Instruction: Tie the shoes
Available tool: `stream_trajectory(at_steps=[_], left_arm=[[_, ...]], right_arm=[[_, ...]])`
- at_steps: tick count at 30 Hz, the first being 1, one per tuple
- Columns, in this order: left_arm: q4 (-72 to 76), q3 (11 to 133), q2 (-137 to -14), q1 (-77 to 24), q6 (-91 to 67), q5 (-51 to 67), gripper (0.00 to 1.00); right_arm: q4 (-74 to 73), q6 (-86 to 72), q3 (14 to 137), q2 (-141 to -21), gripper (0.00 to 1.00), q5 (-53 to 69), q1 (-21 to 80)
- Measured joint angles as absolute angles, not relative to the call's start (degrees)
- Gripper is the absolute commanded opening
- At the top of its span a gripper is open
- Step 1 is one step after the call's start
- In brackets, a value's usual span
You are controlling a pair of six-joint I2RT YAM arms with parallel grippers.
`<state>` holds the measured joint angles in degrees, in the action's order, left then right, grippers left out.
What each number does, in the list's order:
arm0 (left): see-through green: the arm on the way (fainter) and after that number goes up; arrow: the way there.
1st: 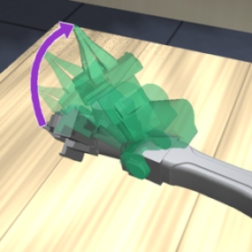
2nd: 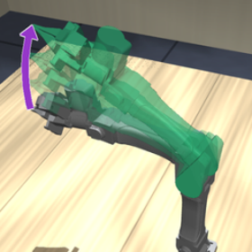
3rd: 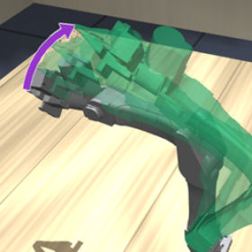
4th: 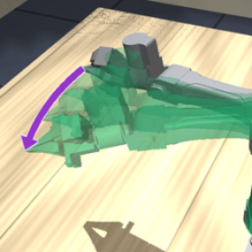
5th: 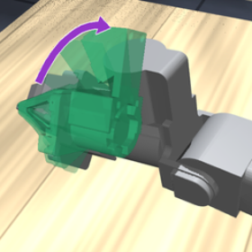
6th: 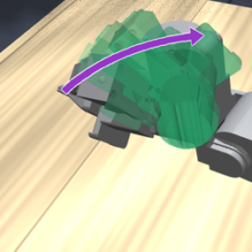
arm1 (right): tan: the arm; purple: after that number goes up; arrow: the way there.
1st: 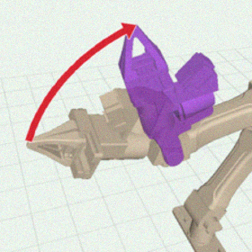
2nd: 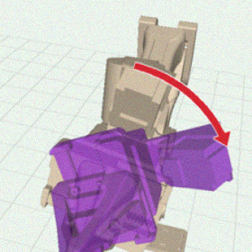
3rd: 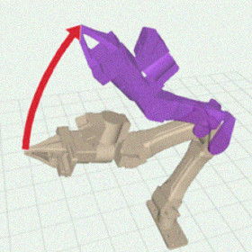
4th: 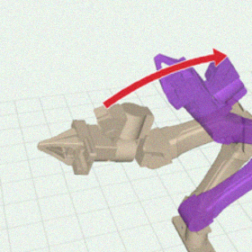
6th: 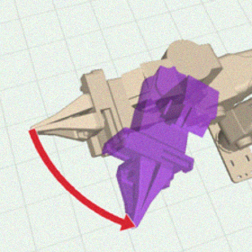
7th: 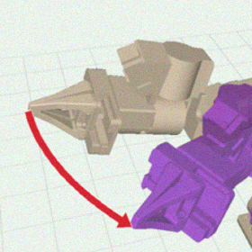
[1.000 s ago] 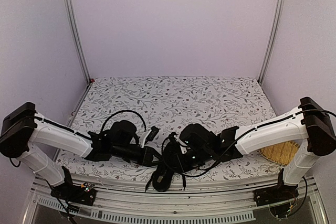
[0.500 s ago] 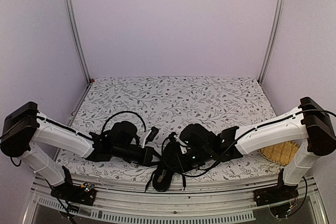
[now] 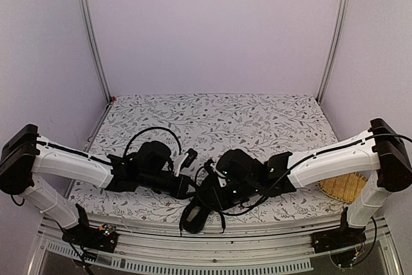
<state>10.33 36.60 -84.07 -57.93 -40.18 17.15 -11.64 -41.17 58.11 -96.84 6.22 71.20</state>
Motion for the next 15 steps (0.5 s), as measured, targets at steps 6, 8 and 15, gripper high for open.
stream_trajectory(at_steps=[6,8,15], left_arm=[[8.54,37.15,-84.07,-57.74,-38.33,17.41,0.0],[8.16,37.6,-84.07,-57.71,-37.82,17.52,0.0],[7.2,38.0,-84.07,-57.58,-36.49,17.43,0.0]], right_arm=[[-12.71,-41.47,59.0,-96.84,0.02,4.84,71.2],[-12.93,-41.74,59.16,-96.84,0.02,4.38,71.2],[-12.47,-42.63,62.3,-99.0,0.03,3.11,71.2]])
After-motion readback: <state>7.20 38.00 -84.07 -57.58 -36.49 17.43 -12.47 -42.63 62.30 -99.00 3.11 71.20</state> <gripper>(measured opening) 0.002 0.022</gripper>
